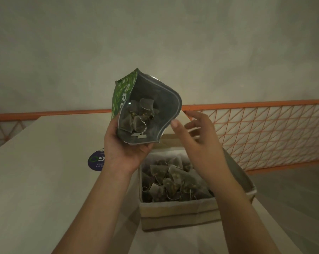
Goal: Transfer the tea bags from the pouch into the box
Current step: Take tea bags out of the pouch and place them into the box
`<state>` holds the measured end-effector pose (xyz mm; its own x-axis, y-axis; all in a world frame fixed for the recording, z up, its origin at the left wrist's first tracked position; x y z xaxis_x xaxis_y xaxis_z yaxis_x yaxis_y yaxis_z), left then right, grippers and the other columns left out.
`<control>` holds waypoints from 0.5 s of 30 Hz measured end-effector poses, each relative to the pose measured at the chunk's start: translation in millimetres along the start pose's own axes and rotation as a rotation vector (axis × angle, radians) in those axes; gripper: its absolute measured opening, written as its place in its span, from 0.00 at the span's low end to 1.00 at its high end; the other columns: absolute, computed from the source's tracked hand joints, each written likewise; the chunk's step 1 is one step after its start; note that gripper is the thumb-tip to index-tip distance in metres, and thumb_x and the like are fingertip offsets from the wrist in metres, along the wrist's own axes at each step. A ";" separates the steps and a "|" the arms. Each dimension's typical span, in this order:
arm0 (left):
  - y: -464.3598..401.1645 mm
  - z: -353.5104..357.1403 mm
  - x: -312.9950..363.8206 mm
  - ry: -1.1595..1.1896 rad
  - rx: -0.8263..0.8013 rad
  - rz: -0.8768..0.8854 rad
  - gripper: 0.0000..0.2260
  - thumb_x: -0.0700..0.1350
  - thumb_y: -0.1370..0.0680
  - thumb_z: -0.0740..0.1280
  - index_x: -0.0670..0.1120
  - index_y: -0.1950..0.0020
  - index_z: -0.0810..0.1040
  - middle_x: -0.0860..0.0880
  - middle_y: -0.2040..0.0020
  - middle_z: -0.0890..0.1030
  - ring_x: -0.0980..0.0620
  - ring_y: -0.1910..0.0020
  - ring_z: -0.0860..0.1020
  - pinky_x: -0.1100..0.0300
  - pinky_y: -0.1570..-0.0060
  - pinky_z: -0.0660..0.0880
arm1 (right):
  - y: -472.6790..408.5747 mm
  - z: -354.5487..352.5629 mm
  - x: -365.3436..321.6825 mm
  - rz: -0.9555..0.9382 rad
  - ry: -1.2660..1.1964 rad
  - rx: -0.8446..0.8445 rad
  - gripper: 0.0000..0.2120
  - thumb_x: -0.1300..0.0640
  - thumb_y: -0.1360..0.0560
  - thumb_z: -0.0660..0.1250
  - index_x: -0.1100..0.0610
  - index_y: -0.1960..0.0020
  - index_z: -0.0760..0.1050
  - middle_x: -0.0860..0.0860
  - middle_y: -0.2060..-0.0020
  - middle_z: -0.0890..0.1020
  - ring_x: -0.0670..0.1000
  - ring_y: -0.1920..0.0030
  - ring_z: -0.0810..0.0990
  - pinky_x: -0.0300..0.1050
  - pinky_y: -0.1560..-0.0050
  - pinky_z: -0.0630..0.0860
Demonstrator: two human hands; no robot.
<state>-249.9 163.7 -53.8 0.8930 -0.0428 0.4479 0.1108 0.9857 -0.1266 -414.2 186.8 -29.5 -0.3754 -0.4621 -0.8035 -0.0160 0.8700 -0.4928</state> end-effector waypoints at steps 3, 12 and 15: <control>11.0 0.0 2.4 -0.018 -0.034 -0.007 0.27 0.57 0.25 0.66 0.45 0.29 0.76 0.39 0.31 0.77 0.39 0.35 0.78 0.50 0.47 0.82 | -8.8 22.3 -16.7 -0.074 -0.054 -0.026 0.29 0.33 0.25 0.58 0.46 0.29 0.66 0.44 0.39 0.74 0.41 0.41 0.74 0.35 0.47 0.74; 69.6 -25.6 40.2 -0.102 0.119 -0.031 0.31 0.51 0.36 0.75 0.46 0.33 0.80 0.39 0.30 0.77 0.38 0.28 0.71 0.44 0.36 0.75 | 8.8 56.8 -55.6 -0.304 -0.110 0.101 0.17 0.54 0.16 0.52 0.56 0.34 0.74 0.48 0.47 0.82 0.40 0.48 0.79 0.37 0.49 0.79; 94.4 -34.2 57.1 -0.061 0.287 -0.059 0.26 0.53 0.27 0.68 0.42 0.32 0.78 0.35 0.34 0.79 0.35 0.33 0.75 0.40 0.38 0.77 | 14.7 64.2 -58.4 -0.384 -0.014 0.032 0.16 0.55 0.16 0.52 0.55 0.33 0.73 0.50 0.47 0.83 0.46 0.49 0.82 0.44 0.51 0.82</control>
<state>-173.6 248.7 -70.5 0.8597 -0.1004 0.5009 0.0266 0.9880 0.1525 -333.0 215.5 -11.3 -0.3354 -0.7558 -0.5624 -0.1242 0.6273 -0.7688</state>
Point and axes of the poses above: each hand's wrist, its own y-axis away from the middle knuckle, its own z-axis out of the palm, x = y × z, the point moved 4 cm from there along -y, towards the middle knuckle
